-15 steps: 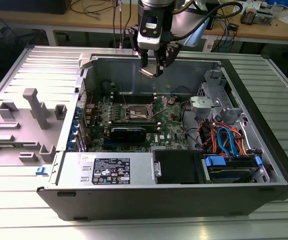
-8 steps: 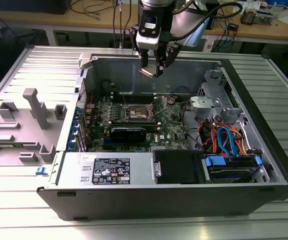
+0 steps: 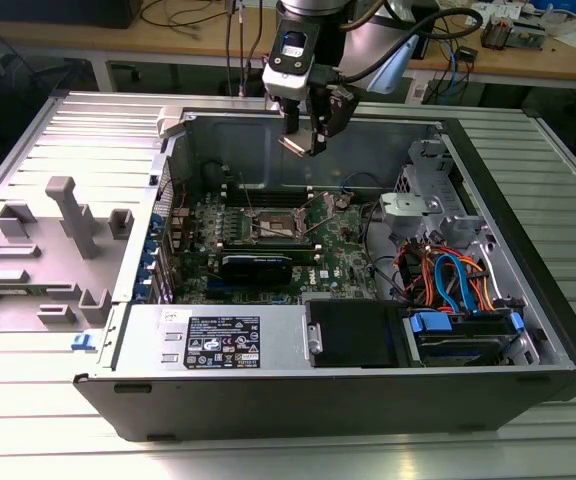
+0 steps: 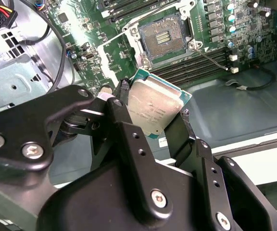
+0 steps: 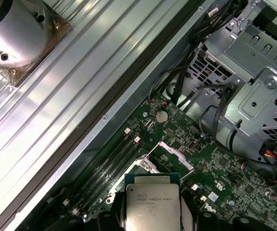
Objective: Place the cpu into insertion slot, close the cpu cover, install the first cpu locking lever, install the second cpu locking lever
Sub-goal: 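Place the cpu into insertion slot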
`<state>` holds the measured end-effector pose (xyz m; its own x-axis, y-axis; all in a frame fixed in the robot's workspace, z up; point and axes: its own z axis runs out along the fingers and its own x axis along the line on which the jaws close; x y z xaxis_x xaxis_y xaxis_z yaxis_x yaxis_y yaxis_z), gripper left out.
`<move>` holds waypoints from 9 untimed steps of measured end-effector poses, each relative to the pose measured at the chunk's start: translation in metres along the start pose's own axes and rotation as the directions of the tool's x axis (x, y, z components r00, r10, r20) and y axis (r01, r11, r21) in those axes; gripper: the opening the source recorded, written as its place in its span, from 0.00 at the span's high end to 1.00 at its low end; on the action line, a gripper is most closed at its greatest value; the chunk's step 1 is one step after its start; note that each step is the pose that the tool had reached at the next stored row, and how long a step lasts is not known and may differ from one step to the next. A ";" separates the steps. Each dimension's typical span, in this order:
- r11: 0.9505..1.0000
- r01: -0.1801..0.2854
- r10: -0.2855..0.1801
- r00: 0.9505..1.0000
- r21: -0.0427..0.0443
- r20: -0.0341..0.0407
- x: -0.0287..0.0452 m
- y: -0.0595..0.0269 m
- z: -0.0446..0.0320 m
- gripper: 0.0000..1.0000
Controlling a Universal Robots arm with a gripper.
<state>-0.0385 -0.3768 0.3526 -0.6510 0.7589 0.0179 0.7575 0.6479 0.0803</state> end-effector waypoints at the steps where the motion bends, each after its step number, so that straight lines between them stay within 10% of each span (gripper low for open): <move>1: 1.000 0.000 0.000 1.000 0.000 0.000 0.0000 0.0000 0.0000 0.46; 9: 1.000 -0.001 0.001 1.000 0.000 0.000 0.0000 0.0000 0.0000 0.46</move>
<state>-0.0385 -0.3768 0.3526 -0.6503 0.7595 0.0180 0.7581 0.6472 0.0803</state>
